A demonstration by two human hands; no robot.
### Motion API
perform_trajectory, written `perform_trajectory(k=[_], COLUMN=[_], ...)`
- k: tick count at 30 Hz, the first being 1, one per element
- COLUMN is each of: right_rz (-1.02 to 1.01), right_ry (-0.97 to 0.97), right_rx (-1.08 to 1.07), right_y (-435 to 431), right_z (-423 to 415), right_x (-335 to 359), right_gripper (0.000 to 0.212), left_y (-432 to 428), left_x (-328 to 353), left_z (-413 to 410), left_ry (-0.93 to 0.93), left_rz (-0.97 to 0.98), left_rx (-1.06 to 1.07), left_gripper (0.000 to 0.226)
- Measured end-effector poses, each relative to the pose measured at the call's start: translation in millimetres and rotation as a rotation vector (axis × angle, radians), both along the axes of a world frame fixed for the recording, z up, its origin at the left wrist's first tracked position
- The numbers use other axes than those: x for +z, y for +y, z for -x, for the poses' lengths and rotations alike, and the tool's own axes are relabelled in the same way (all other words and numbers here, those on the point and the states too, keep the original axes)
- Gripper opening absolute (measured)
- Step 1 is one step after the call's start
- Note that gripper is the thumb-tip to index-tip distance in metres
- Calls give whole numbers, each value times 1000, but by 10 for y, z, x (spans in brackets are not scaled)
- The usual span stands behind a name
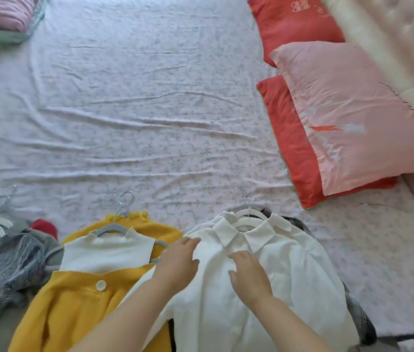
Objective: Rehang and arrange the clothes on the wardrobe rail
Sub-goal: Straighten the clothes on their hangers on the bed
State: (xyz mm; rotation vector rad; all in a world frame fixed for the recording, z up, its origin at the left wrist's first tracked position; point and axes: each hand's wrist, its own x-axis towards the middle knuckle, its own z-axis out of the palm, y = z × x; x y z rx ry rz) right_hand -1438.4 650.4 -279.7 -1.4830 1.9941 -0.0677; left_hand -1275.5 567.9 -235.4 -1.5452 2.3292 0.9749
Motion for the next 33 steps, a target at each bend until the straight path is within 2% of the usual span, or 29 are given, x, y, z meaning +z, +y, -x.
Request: perform_trajectory(k=[6,11,18,26,33], right_rz=[62,134,182,150,158], right_ry=[-3,-3,16,20,2], right_rx=[151,284,451,663,854], right_y=[-5,9,214,566,562], right_z=[-599,-1433,-3063,-5069,-6297], right_x=[384,719,1014,1149,1208], right_gripper=[42,40,40,42,42], left_y=[206,526,1137,1929,2341], left_x=[295,505,758,957,1089], left_z=[-820,-1842,-3499,-5482,-6631], left_ry=[-43,-84,-108,-152,-162], left_rz=[62,134,188,225,225], left_rx=[146,257,434,686,899], left_gripper=[48,48,39,45,45])
